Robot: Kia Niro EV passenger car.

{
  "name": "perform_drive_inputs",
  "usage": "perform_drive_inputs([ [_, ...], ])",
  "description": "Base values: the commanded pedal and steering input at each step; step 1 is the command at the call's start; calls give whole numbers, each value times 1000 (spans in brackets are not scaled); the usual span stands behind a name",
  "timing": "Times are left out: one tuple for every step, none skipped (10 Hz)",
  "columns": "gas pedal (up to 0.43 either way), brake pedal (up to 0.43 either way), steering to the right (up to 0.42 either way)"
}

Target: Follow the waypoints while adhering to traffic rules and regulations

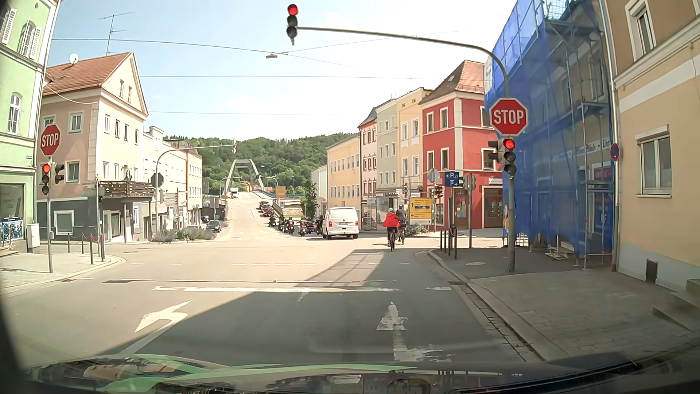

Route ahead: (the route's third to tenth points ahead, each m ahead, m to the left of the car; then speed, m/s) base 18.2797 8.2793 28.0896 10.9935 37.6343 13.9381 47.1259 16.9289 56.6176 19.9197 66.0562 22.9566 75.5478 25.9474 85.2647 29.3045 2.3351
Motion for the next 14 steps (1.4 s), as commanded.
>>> perform_drive_inputs([
  [0,183,-2],
  [0,183,1],
  [0,183,1],
  [0,183,1],
  [0,183,1],
  [0,183,1],
  [0,189,1],
  [0,189,1],
  [0,183,1],
  [0,189,1],
  [0,189,1],
  [0,189,1],
  [0,183,1],
  [0,189,1],
])
